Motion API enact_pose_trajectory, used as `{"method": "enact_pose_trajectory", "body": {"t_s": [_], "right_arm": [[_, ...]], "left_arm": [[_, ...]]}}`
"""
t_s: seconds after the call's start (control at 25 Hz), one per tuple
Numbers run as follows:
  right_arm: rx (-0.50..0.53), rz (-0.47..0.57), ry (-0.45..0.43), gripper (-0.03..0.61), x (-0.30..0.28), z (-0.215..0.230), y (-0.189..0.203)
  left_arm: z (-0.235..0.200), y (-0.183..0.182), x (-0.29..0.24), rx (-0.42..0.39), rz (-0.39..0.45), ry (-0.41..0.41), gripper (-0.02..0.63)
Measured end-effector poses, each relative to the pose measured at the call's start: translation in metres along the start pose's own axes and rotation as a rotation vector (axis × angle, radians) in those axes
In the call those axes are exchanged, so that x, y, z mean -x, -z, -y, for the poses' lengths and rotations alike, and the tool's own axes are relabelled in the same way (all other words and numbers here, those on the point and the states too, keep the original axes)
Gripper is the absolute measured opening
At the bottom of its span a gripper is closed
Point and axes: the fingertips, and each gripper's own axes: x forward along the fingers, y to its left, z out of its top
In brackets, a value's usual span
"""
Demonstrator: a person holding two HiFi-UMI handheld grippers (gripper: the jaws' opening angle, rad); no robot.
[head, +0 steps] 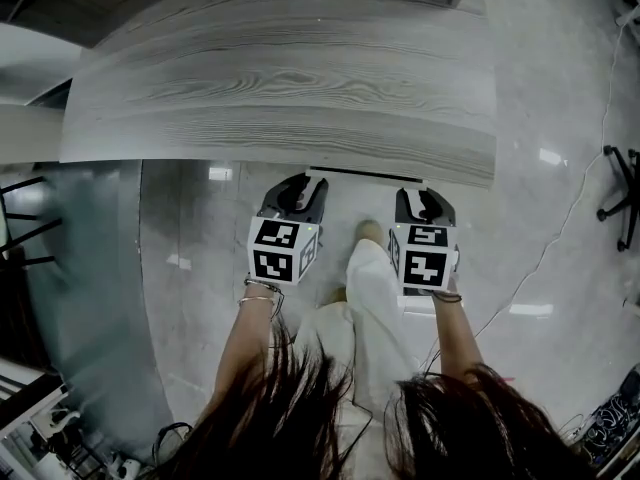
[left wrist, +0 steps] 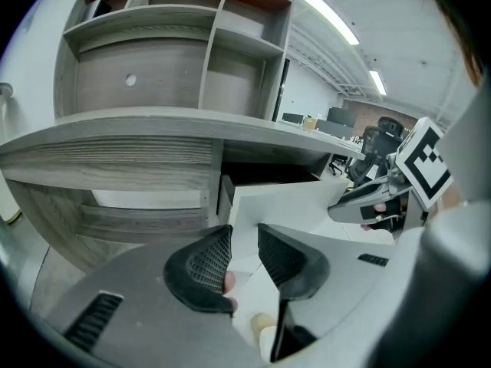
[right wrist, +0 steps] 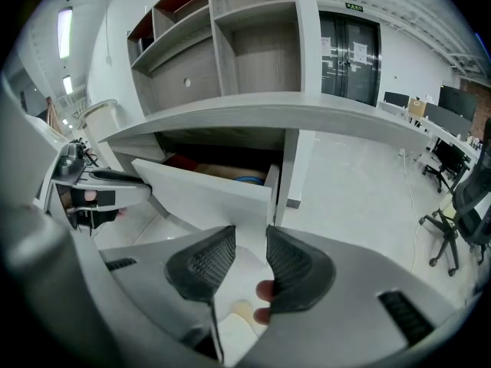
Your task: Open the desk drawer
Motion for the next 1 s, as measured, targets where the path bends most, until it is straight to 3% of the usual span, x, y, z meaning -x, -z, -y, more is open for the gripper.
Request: {"method": "enact_pose_trajectory", "body": {"t_s": [1.0], "right_arm": [[0.005,-0.022,0.000,0.114,0.011,-0.008,0.020]], "left_arm": [[0.008,0.020,0.016,0.011,-0.010,0.005,0.109]]}}
